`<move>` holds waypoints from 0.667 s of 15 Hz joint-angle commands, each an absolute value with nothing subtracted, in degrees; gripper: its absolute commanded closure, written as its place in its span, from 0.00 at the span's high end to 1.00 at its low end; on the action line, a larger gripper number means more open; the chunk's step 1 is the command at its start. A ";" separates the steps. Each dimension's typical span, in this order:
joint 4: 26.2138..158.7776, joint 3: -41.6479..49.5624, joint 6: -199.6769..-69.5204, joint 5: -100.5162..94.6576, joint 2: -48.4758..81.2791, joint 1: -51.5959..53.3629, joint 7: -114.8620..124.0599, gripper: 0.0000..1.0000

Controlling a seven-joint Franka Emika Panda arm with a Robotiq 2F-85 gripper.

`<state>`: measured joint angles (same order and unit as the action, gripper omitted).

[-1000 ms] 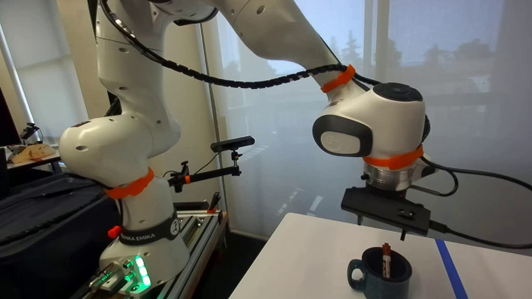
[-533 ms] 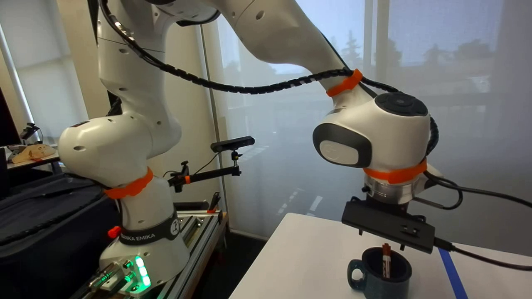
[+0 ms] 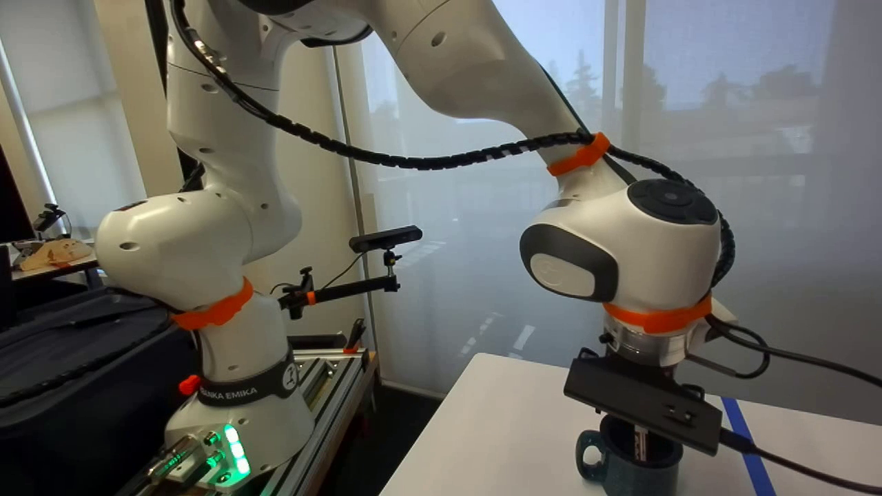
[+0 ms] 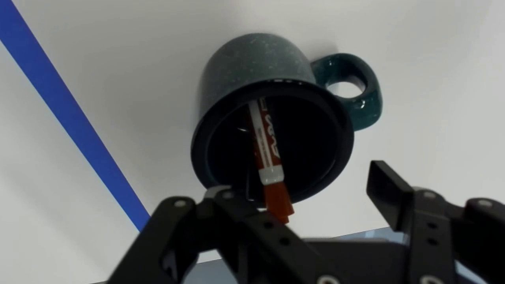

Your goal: Shift the marker to the table

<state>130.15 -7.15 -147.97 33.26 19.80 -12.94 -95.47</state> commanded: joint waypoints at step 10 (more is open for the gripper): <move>125.61 -10.11 -147.06 35.13 24.04 -14.69 -101.00 0.61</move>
